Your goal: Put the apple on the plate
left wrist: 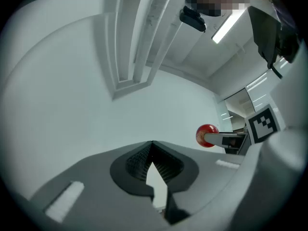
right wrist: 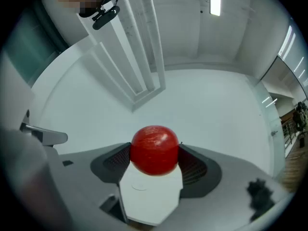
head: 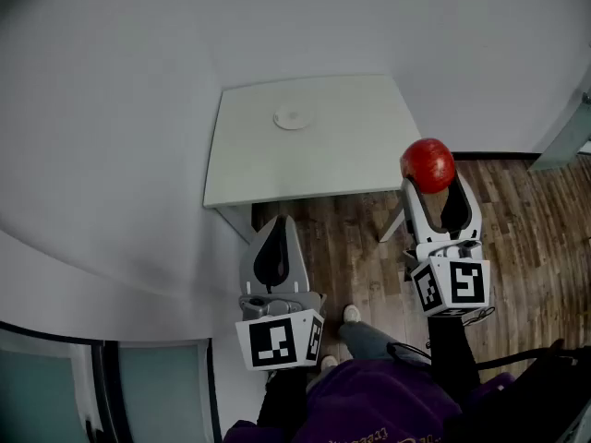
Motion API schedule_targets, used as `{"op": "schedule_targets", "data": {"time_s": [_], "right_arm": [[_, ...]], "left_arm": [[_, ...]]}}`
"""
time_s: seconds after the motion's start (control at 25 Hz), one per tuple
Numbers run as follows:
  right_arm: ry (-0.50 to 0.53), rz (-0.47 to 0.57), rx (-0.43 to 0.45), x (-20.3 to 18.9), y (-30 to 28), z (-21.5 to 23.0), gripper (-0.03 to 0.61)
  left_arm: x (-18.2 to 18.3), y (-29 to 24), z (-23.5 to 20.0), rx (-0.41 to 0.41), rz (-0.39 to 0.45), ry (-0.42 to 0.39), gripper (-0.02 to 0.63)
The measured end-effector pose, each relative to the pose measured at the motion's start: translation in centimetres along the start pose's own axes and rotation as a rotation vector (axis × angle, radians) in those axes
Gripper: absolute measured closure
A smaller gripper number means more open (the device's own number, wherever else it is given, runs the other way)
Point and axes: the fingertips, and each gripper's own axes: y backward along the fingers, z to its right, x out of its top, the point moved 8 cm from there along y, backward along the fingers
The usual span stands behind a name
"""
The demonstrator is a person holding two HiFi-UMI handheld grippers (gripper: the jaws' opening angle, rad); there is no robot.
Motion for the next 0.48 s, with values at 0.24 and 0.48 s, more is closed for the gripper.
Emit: {"op": "schedule_targets", "data": {"time_s": [0.24, 0.48], "right_arm": [[-0.005, -0.001, 0.050, -0.7, -1.8, 0.9, 0.249], [-0.012, -0.017, 0.108, -1.4, -7.3, 2.9, 0.249]], "left_arm": [[-0.6, -1.7, 1.0, 0.022, -0.001, -0.011, 0.607], [-0.9, -6.8, 1.1, 0.065, -0.012, -0.008, 0.607]]}}
